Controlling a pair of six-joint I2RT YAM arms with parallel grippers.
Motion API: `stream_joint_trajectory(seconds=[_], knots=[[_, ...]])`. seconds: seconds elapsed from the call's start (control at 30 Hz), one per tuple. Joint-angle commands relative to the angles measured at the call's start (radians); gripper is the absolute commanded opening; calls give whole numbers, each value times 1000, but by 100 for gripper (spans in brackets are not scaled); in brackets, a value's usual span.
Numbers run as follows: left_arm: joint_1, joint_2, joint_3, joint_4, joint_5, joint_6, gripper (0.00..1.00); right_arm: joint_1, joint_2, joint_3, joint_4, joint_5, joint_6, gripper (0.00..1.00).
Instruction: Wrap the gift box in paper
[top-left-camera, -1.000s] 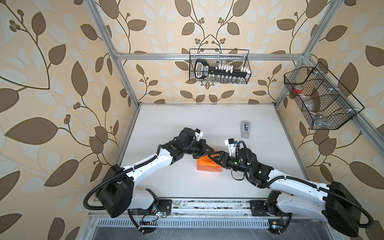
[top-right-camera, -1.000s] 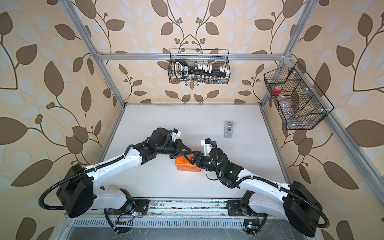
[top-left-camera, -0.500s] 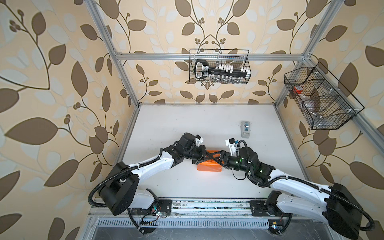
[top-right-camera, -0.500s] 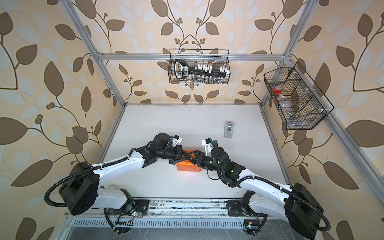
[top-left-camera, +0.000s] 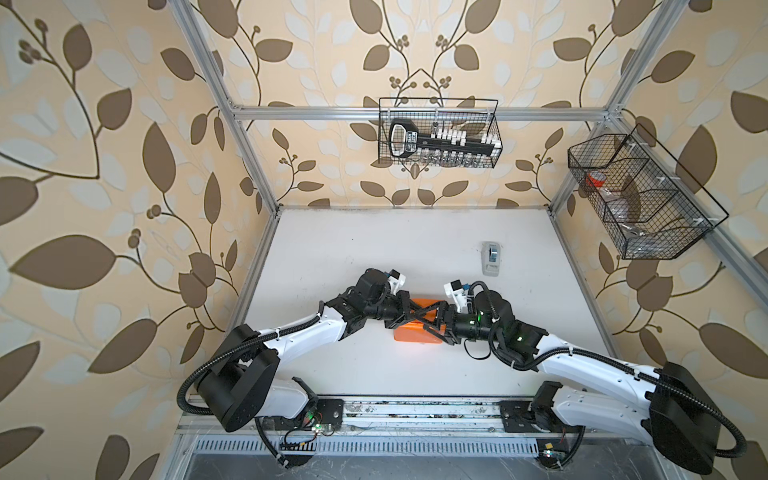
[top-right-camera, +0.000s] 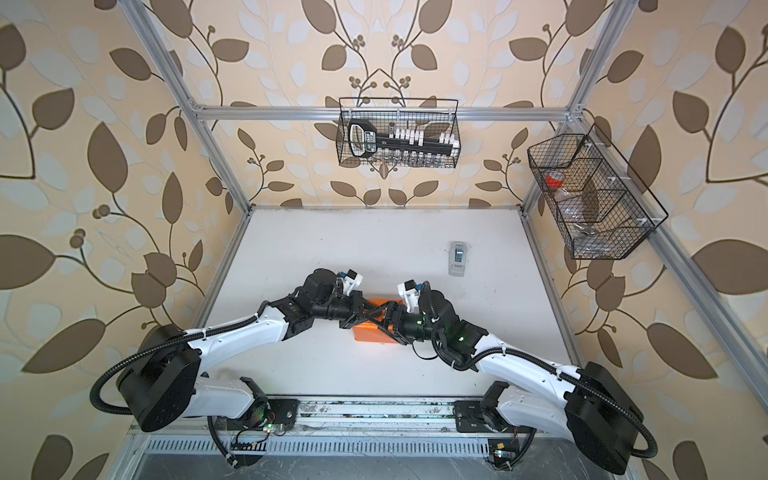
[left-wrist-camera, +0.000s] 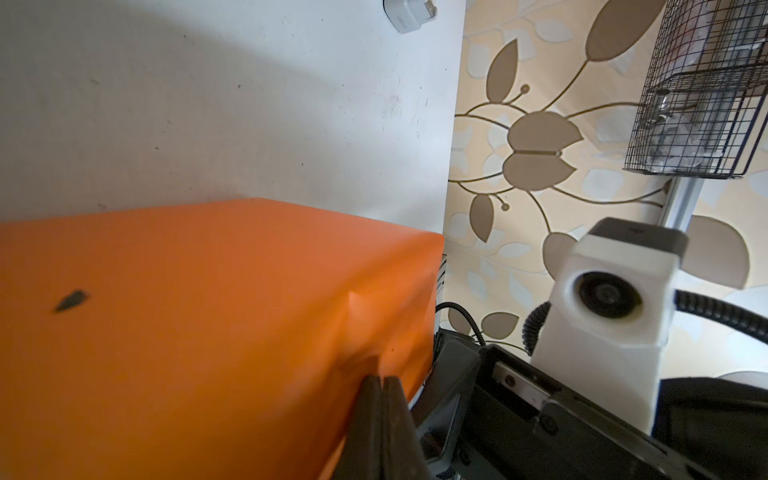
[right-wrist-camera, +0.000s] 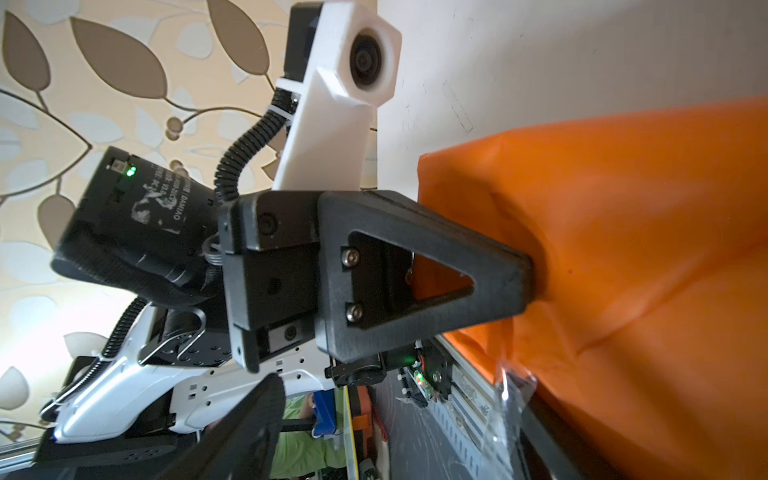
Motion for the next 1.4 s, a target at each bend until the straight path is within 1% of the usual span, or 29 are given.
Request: stream_joint_trajectory(seconds=[0.0, 0.2, 0.33, 0.47, 0.8, 1.0, 1.13, 1.37], knots=[[-7, 19, -43, -84, -41, 1, 0, -14, 38, -7, -76, -41, 111, 83], [-7, 21, -55, -71, -41, 1, 0, -32, 45, -28, -54, -41, 173, 84], [-9, 23, -60, -65, -42, 3, 0, -47, 75, -40, -43, -80, 205, 85], [-9, 25, -57, -68, -44, 9, 0, -54, 93, -77, -27, -90, 234, 87], [-7, 30, -56, -70, -39, 13, 0, -66, 76, -118, -75, -85, 206, 89], [-7, 30, -54, -74, -44, 13, 0, -67, -5, -119, -201, -45, 152, 91], [-8, 21, -56, -84, -53, 13, 0, -68, -43, -134, -244, -27, 138, 92], [-9, 20, -58, -85, -55, 13, 0, -77, -19, -184, -189, -24, 148, 93]])
